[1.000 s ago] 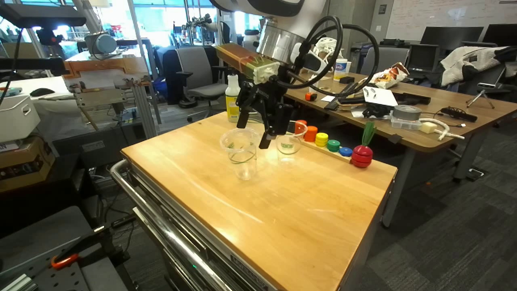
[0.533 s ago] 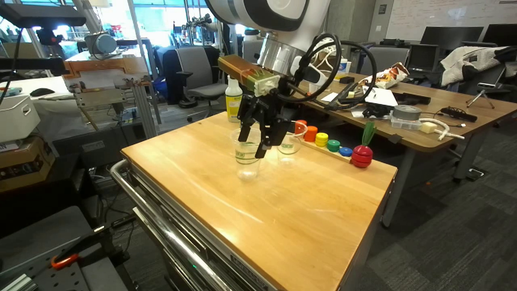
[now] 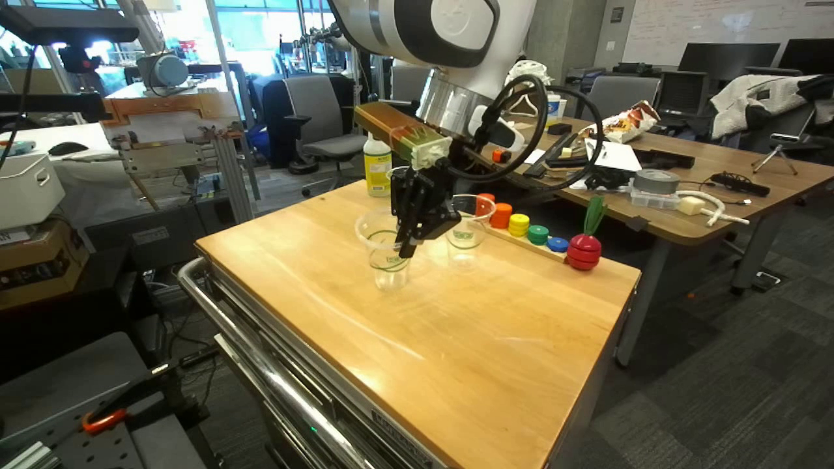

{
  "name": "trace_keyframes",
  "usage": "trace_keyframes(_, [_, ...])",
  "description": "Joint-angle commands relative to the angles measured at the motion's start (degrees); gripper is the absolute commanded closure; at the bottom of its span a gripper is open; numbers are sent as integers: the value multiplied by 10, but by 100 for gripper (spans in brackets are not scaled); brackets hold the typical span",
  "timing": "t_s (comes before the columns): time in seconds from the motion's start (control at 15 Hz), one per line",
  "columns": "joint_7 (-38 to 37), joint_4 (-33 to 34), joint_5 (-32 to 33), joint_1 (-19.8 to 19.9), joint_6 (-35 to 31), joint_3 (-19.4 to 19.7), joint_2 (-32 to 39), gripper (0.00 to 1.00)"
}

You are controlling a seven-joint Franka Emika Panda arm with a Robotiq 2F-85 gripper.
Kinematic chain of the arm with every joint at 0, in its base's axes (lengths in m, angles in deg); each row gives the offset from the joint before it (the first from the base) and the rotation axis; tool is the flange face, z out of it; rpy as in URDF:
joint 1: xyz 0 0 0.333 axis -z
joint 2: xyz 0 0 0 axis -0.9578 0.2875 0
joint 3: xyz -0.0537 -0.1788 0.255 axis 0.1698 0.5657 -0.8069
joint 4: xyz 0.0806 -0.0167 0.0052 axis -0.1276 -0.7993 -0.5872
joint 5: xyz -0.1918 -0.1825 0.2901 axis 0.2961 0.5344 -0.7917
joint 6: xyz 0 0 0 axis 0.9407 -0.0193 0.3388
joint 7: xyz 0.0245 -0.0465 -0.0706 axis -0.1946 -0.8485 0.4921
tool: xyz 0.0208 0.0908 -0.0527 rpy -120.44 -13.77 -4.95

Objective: Put the cups one inside the other

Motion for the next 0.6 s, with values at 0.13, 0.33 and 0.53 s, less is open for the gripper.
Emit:
trace_keyframes(0.13, [-18, 17, -24, 3, 13, -5, 1, 99])
trace_keyframes(0.33, [-45, 26, -28, 9, 62, 4, -14, 98])
trace_keyframes(0.53, [-57, 49, -24, 16, 161, 14, -40, 98])
